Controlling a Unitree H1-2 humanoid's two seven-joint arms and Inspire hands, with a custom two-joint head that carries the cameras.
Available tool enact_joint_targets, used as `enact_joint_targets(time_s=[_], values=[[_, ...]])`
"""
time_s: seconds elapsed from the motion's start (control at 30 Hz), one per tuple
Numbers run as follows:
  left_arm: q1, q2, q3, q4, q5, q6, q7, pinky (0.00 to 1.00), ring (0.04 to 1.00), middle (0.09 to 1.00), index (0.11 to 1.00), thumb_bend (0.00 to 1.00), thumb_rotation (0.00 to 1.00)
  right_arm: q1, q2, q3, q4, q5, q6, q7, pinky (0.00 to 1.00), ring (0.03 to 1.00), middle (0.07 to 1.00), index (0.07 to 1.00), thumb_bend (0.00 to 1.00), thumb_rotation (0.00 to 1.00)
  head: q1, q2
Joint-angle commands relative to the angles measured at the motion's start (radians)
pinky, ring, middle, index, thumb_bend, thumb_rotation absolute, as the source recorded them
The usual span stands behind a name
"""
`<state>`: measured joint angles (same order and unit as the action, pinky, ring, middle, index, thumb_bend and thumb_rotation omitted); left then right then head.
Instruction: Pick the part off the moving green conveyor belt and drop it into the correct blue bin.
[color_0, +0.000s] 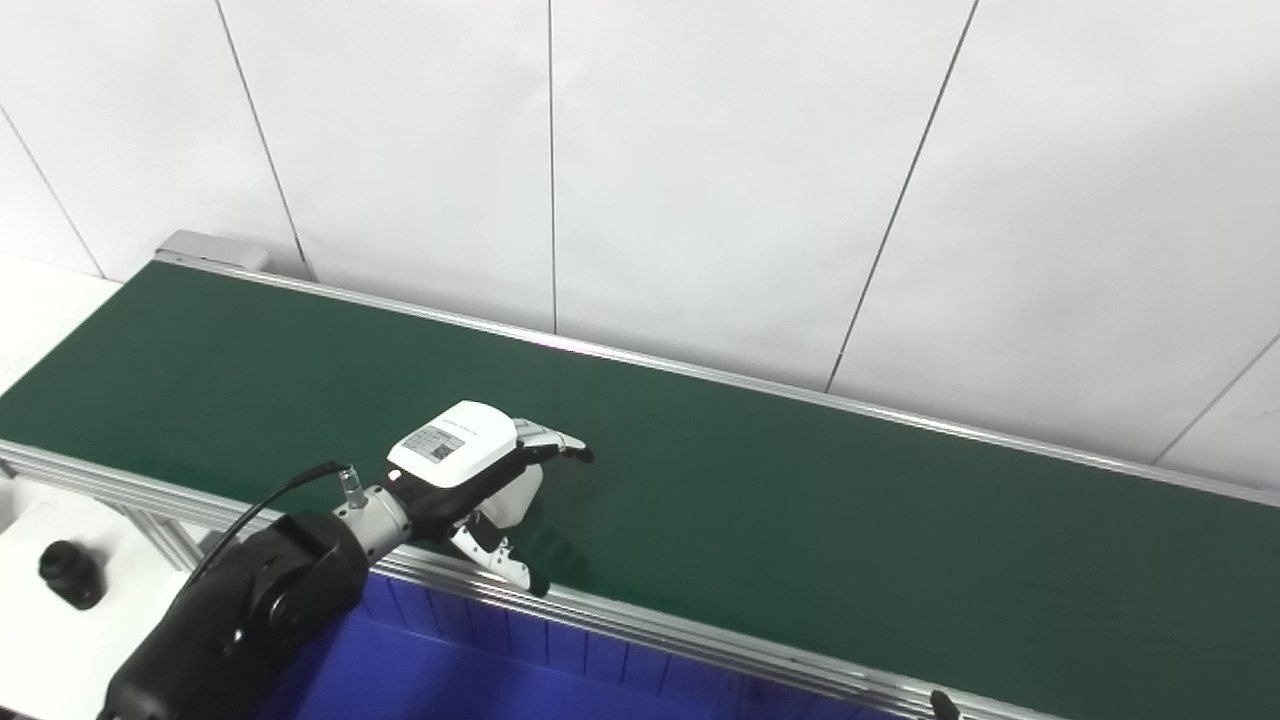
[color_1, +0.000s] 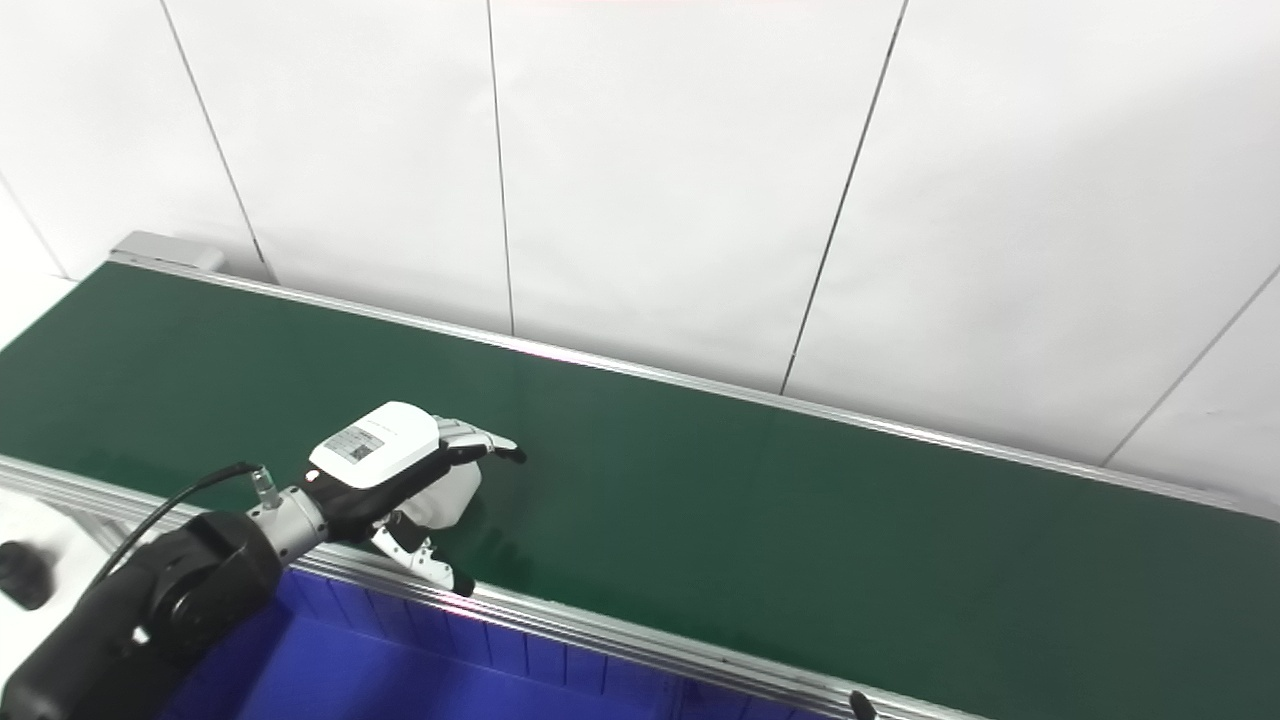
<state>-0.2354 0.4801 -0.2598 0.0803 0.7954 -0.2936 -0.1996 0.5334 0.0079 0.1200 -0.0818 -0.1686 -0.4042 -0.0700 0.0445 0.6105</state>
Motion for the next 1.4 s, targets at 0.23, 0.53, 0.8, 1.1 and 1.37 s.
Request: enact_joint_targets(time_s=[0.23, 0.53, 0.8, 1.1, 1.37], values=[[-0.115, 0.051, -0.042, 0.168, 0.063, -0.021, 0.061, 0.84, 0.850, 0.836, 0.815, 0.94, 0.40, 0.026, 0.003, 0.009, -0.063, 0.003, 0.001, 0.007, 0.94, 0.945, 0.967, 0.967, 0.69, 1.00, -0.008, 0.005], [-0.131, 0.029, -0.075, 0.200, 0.157, 0.043, 0.157, 0.82, 0.838, 0.821, 0.777, 0.85, 0.29, 0.031, 0.004, 0.010, -0.071, 0.005, 0.008, 0.007, 0.93, 0.940, 0.956, 0.974, 0.69, 1.00, -0.018, 0.009], [-0.141, 0.013, -0.101, 0.229, 0.177, 0.052, 0.251, 0.68, 0.656, 0.631, 0.545, 0.62, 0.05, 0.029, 0.001, 0.012, -0.068, 0.006, 0.014, 0.009, 0.92, 0.932, 0.948, 0.981, 0.70, 1.00, -0.023, 0.013], [-0.132, 0.015, -0.113, 0.249, 0.157, -0.004, 0.323, 0.59, 0.560, 0.530, 0.451, 0.52, 0.00, 0.026, 0.005, 0.014, -0.070, 0.005, 0.020, 0.007, 0.89, 0.909, 0.933, 0.976, 0.71, 1.00, -0.029, 0.015], [-0.116, 0.022, -0.091, 0.183, 0.102, -0.018, 0.315, 0.60, 0.586, 0.537, 0.447, 0.52, 0.00, 0.030, 0.010, 0.016, -0.083, 0.010, 0.033, 0.009, 0.88, 0.899, 0.927, 0.977, 0.71, 1.00, -0.024, 0.032]])
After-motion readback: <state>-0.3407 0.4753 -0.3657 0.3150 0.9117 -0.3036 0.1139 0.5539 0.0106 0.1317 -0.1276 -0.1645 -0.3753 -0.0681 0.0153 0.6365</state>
